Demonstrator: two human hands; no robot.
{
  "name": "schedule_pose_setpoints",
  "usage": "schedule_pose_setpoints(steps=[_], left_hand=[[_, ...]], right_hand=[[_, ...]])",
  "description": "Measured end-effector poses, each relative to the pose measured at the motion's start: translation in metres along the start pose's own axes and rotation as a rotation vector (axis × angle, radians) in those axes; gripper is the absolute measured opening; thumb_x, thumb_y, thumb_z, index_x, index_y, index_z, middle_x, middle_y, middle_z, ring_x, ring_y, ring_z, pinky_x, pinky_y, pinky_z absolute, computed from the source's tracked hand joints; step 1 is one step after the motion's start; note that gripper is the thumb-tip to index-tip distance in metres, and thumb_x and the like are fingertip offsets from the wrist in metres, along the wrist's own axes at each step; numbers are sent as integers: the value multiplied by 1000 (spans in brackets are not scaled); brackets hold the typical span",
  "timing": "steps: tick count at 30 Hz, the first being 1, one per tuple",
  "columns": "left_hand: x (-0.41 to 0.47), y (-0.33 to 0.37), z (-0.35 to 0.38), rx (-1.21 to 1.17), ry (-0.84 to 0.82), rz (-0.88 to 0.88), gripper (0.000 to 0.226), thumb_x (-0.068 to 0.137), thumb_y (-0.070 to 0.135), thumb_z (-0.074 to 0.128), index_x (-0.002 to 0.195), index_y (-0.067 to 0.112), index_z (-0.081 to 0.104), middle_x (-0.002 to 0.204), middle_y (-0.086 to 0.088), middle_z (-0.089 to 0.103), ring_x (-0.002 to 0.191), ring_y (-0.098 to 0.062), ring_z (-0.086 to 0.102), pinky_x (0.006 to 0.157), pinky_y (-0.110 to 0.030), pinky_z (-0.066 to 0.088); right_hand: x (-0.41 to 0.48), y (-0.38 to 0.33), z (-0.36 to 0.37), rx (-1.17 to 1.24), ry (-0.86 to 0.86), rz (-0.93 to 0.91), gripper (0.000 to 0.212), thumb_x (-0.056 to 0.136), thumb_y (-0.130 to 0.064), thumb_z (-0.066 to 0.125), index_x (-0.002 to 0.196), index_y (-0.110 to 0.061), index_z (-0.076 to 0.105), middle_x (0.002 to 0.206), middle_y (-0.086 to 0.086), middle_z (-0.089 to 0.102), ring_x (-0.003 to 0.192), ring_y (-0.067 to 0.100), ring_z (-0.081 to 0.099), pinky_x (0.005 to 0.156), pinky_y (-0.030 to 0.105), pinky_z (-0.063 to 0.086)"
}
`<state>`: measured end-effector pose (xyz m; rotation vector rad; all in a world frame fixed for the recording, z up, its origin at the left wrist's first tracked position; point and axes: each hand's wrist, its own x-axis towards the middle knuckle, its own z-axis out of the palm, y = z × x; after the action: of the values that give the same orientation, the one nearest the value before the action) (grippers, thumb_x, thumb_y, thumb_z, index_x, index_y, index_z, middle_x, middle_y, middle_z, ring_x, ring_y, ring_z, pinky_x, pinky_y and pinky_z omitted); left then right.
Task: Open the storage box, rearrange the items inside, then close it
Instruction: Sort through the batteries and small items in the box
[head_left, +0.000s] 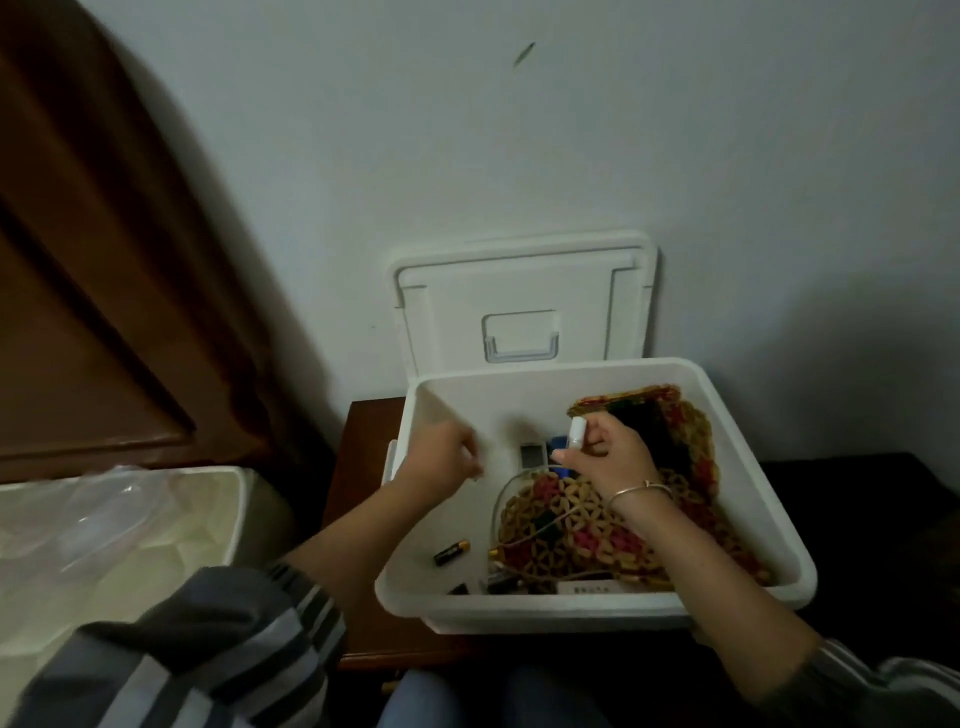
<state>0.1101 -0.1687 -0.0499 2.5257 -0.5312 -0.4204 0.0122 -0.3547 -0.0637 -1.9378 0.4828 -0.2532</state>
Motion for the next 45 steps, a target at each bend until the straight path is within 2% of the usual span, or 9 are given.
schedule_pose_setpoints(steps=[8,13,18,24,27,31,34,39,45], left_hand=[[60,-23,44,284,-97,-191,24,92,5,58,115,2,62,118,-16,63,110,-30,59,94,-36,48],[74,-36,66,141,13,-314,29,102,11,40,114,-1,62,114,-21,62,102,-33,58,85,-35,46],[74,-41,81,-258,210,-453,27,95,21,48,97,2,68,101,-21,64,95,-36,57,83,-39,45],[72,-37,79,559,121,-193,30,97,6,50,126,7,47,126,-13,49,107,-24,59,92,-36,51],[65,-23,66,676,95,-123,34,94,5,52,127,9,47,125,-10,45,98,-23,62,77,-30,54],[41,-6,29,637,282,135,11,86,13,59,97,11,60,105,-10,57,89,-30,59,67,-37,43],[17,-20,7,581,474,185,29,80,15,65,107,8,61,112,-14,59,101,-35,57,80,-45,47],[-12,-50,9,85,211,-240,62,92,29,59,145,14,30,138,-15,44,119,-34,50,92,-43,48],[-20,-48,1,-172,169,-179,35,84,2,54,115,17,45,121,-11,53,103,-26,55,78,-34,51]], right_hand=[[8,21,4,38,23,29,29,72,-22,79,89,-9,60,83,5,56,76,17,54,64,23,41],[5,20,6,6,10,-6,29,71,-22,79,90,-10,60,80,-2,57,71,7,54,61,12,41],[1,14,6,-80,16,-99,29,72,-22,77,92,-11,59,87,1,62,80,18,61,73,36,52],[2,19,6,-102,9,-126,31,73,-22,77,95,-11,59,93,3,62,85,18,60,74,35,51],[3,21,5,-103,14,-108,30,72,-24,77,93,-12,60,90,2,63,81,18,61,72,36,52],[3,23,6,-132,17,-100,30,72,-28,77,91,-12,62,85,-1,63,79,17,61,71,36,52],[1,23,8,-149,5,-111,28,70,-28,79,87,-12,62,78,-6,57,76,13,57,69,34,50],[1,26,14,-213,-19,-68,25,71,-28,78,85,-14,63,73,-11,58,71,9,57,67,30,50],[-6,25,24,-182,-52,-12,19,74,-22,78,78,-20,60,73,-6,63,71,8,59,59,13,43]])
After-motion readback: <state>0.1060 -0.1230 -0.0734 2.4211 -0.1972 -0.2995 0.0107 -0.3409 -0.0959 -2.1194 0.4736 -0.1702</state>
